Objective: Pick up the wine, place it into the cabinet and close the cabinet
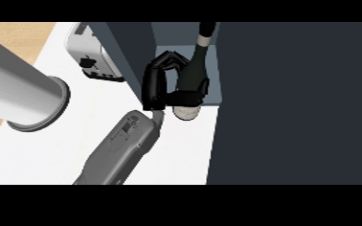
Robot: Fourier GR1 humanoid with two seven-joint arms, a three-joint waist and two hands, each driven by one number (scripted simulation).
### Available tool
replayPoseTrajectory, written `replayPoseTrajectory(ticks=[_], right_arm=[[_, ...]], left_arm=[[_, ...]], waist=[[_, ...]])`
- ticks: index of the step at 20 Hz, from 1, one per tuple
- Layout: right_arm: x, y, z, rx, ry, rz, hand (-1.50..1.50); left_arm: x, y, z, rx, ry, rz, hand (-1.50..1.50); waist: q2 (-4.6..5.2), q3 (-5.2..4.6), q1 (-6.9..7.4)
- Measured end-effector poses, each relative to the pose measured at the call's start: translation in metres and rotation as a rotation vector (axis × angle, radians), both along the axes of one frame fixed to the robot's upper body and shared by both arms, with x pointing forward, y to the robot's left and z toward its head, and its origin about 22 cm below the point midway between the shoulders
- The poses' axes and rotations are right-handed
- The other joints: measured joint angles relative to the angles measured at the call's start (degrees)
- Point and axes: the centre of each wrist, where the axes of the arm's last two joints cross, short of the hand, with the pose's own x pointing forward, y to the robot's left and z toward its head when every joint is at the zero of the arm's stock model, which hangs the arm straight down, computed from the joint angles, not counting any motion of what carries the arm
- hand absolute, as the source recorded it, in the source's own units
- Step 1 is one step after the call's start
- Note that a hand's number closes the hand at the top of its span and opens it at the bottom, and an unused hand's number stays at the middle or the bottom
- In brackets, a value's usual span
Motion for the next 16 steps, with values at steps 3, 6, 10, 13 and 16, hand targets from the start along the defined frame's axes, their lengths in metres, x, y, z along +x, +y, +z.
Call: replayPoseTrajectory(ticks=[3, 6, 10, 13, 16], right_arm=[[0.002, 0.0, 0.004, 0.003, 0.001, -0.005, -1.5], [0.001, 0.002, 0.003, 0.01, 0.003, 0.001, -1.5], [0.001, 0.004, 0.004, 0.02, 0.008, 0.012, -1.5], [0.0, 0.004, 0.0, 0.013, 0.013, 0.018, -1.5], [0.001, 0.003, 0.001, 0.009, 0.007, 0.012, -1.5]], left_arm=[[0.008, 0.007, -0.005, 0.001, 0.016, 0.003, 1.5], [0.018, 0.008, 0.0, -0.006, 0.031, -0.003, 1.5], [0.028, 0.015, -0.001, -0.013, 0.054, -0.016, 1.5], [0.037, 0.014, -0.002, -0.012, 0.072, -0.014, 1.5], [0.046, 0.013, 0.0, 0.01, 0.083, -0.007, 1.5]], waist=[[0.02, 0.0, 0.02], [0.02, 0.0, -0.05], [0.02, 0.0, -0.02], [0.06, -0.01, -0.34], [0.1, 0.0, -0.4]])
